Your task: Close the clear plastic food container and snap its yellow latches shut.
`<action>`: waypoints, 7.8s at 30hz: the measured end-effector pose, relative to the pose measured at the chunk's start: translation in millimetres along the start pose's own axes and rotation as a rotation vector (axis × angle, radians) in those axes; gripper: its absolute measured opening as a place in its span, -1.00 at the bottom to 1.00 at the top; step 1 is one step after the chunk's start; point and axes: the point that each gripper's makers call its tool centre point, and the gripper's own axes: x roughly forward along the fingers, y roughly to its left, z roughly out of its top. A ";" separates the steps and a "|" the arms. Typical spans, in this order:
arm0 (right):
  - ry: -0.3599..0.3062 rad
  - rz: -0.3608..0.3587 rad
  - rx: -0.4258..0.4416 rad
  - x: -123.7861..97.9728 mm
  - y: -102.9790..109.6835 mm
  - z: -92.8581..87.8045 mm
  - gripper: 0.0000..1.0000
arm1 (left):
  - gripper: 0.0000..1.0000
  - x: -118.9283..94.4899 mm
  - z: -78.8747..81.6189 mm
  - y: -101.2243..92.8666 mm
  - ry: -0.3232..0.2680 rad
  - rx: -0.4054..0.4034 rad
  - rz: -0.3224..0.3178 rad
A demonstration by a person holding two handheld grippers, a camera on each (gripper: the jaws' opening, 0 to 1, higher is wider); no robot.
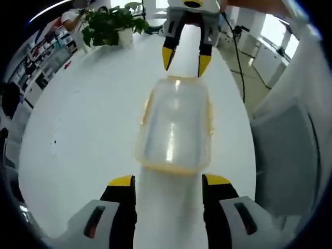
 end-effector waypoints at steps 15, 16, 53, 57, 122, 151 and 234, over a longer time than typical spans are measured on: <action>-0.014 -0.066 0.242 1.4 1.7 1.6 -0.36 | -0.05 5.4 4.4 -2.6 -0.110 -0.366 -0.013; -0.023 -0.070 0.261 1.7 1.2 2.6 -0.36 | -0.06 5.2 3.8 -1.8 -0.114 -0.400 -0.008; -0.073 -0.069 0.708 24.2 4.4 0.7 -0.27 | -0.14 29.3 8.8 -13.5 -0.141 -0.746 0.044; -0.042 -0.068 0.702 25.0 3.6 1.9 -0.28 | -0.15 30.1 10.7 -13.5 -0.131 -0.742 0.044; -0.052 -0.123 0.388 0.0 -1.2 8.4 0.22 | 0.33 11.6 7.2 -8.7 -0.127 -0.410 0.100; -0.323 -0.045 0.012 -5.8 3.7 65.8 -0.24 | -0.45 6.8 65.7 -17.9 -0.297 -0.053 0.038; 0.013 0.242 -0.074 59.5 -5.9 66.0 0.09 | -0.01 58.7 70.3 -49.4 -0.105 0.376 0.073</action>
